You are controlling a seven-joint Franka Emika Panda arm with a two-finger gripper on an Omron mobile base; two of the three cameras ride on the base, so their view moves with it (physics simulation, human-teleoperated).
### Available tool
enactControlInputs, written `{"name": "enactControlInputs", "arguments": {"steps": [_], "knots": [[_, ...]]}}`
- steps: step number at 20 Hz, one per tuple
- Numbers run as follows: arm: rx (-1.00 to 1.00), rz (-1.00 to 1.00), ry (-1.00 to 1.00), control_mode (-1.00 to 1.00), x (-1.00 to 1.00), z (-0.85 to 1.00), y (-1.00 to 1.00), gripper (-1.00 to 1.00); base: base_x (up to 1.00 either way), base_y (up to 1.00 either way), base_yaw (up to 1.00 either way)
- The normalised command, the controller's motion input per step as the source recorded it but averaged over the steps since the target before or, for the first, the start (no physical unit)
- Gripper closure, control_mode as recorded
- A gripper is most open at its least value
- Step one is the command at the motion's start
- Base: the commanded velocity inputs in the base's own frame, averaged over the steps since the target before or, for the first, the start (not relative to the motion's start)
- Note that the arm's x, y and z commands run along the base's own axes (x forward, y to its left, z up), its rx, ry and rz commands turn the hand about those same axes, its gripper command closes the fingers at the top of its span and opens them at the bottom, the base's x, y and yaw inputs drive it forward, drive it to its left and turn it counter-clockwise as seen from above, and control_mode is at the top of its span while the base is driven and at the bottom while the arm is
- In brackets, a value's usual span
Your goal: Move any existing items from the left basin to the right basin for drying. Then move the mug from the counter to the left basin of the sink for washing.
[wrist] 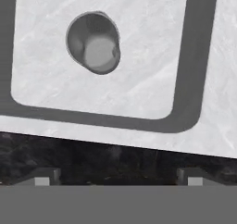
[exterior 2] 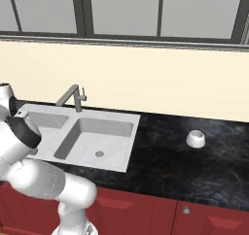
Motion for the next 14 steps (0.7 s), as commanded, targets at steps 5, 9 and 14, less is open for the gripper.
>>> {"name": "enactControlInputs", "arguments": {"steps": [5, 9, 14], "knots": [[0.0, -0.04, -0.08, -1.0, 0.45, -0.56, 0.08, -1.0, 0.0, 0.0, 0.0], [0.0, -0.05, -0.03, -1.0, 0.4, -0.54, 0.0, -1.0, 0.0, 0.0, 0.0], [0.0, -0.06, 0.0, -1.0, 0.29, -0.61, 0.0, -1.0, 0.0, 0.0, 0.0]]}}
